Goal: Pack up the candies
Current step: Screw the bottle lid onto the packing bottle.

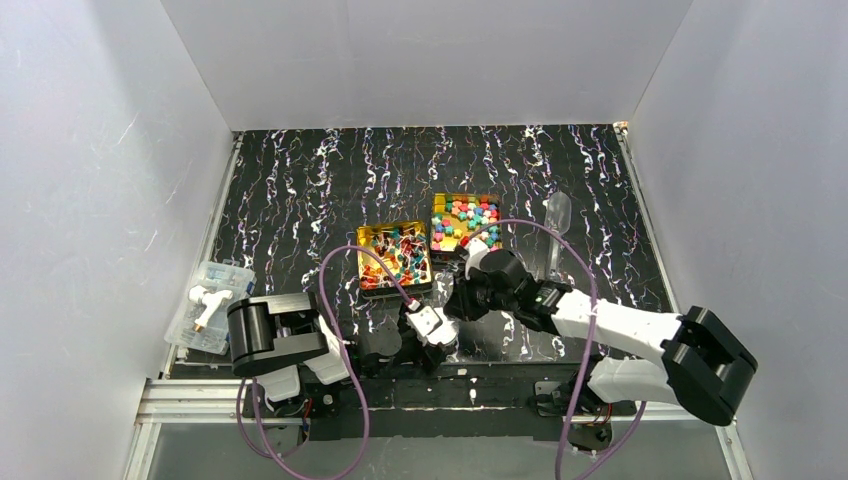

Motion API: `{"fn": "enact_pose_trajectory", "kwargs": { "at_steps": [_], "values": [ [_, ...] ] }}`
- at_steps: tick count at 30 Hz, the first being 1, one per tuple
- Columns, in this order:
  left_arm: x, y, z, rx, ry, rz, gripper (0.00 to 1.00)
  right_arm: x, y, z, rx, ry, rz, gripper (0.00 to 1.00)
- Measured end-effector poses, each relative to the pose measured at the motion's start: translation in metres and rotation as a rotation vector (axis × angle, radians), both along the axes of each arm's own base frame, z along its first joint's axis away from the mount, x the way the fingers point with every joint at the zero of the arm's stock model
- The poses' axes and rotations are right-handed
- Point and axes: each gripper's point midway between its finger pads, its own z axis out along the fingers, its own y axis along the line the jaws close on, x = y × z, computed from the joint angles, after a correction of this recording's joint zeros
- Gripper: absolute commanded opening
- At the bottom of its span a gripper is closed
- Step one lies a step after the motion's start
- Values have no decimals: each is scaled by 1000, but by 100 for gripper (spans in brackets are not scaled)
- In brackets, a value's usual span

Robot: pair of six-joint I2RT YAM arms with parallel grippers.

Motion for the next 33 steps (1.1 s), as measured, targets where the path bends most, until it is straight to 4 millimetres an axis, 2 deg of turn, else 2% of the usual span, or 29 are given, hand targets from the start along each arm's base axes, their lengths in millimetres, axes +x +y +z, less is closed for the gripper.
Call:
{"fn": "enact_pose_trajectory", "kwargs": {
  "at_steps": [8,18,21,24,26,30,33],
  "values": [
    [0,0,0,23,11,3,56,-14,-13,1,13,-34,-96,22],
    [-1,4,0,43,19,5,56,-40,-20,1,-6,-46,-162,22],
    [0,6,0,52,17,13,56,-54,-19,2,-4,-15,-141,22],
    [12,11,0,56,19,72,56,-89,-14,-2,-5,76,-30,23],
    [17,14,0,58,19,96,56,-103,-16,-6,-27,109,10,26],
    [19,17,0,60,21,109,56,-101,-26,-8,-90,112,-14,32],
    [19,17,0,63,22,108,55,-91,-27,6,-114,65,-42,33]
  ]
}}
